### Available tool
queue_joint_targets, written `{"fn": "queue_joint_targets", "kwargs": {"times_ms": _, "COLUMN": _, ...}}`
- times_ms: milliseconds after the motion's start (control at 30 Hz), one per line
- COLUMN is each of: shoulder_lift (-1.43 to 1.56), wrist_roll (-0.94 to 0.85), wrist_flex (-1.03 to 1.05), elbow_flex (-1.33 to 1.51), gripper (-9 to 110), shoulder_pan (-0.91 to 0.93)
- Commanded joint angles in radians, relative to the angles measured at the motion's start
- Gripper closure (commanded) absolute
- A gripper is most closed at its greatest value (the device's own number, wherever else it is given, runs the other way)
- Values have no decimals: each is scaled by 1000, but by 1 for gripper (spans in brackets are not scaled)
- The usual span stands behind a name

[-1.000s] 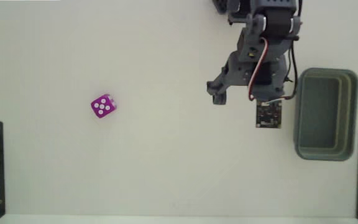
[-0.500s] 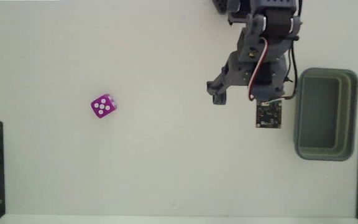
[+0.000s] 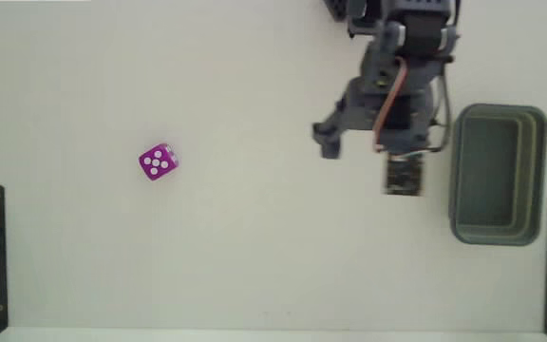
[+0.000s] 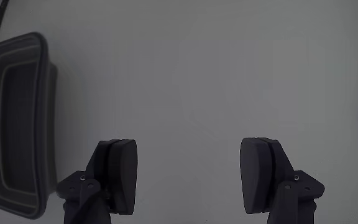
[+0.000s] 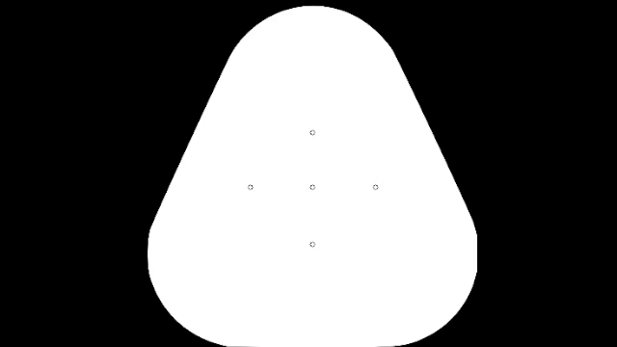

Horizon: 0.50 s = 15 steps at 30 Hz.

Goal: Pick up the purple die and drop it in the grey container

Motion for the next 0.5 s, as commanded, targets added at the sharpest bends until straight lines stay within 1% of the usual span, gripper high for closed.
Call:
{"fn": "queue_joint_targets", "kwargs": {"times_ms": 0, "shoulder_lift": 33, "wrist_roll": 5, "wrist_flex": 20, "elbow_flex": 1, "gripper": -9, "shoulder_pan": 50}}
{"fn": "queue_joint_targets", "kwargs": {"times_ms": 467, "shoulder_lift": 33, "wrist_roll": 5, "wrist_flex": 20, "elbow_flex": 1, "gripper": -9, "shoulder_pan": 218}}
